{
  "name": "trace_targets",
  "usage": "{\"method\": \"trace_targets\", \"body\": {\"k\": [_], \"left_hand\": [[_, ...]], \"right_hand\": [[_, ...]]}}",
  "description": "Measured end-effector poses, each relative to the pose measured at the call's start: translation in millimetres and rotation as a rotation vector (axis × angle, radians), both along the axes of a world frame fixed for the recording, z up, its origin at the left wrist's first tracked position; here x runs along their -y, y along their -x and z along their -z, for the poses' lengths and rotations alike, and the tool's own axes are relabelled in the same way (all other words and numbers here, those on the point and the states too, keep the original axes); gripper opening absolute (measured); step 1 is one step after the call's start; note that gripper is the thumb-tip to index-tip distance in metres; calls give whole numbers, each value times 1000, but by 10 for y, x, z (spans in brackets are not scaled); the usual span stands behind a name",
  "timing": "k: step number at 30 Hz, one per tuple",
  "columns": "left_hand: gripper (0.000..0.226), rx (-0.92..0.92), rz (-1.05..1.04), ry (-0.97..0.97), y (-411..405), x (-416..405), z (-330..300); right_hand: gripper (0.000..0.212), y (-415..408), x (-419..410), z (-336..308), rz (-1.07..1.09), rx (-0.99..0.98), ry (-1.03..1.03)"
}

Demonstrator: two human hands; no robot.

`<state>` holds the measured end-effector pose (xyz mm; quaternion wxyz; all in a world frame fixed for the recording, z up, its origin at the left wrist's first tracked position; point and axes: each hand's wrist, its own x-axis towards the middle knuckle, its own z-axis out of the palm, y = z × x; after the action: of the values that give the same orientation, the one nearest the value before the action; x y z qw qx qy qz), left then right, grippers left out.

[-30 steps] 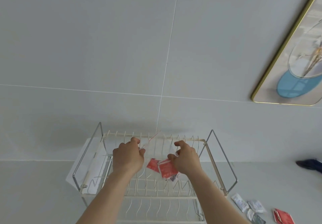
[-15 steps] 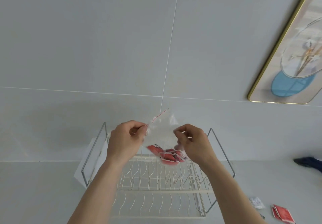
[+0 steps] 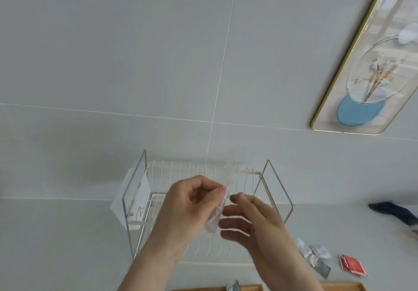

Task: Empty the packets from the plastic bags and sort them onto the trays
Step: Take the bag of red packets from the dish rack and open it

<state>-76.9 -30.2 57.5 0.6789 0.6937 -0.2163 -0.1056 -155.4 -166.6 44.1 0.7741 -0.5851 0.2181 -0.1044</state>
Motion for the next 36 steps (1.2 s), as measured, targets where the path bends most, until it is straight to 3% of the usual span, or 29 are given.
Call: {"method": "trace_targets", "body": {"k": [6, 16, 21, 27, 36], "left_hand": [[21, -72, 73, 94, 491, -181, 158], [13, -278, -2, -80, 748, -229, 949], [10, -414, -23, -139, 778, -206, 1291], [13, -544, -48, -159, 761, -258, 1515], [11, -279, -89, -333, 759, -234, 1584]], "right_hand": [[48, 355, -202, 54, -167, 23, -111], [37, 582, -326, 732, -38, -163, -136], [21, 570, -316, 1051, -27, -249, -160], [30, 559, -313, 1325, -39, -302, -291], [20, 558, -306, 1428, -76, -332, -151]]}}
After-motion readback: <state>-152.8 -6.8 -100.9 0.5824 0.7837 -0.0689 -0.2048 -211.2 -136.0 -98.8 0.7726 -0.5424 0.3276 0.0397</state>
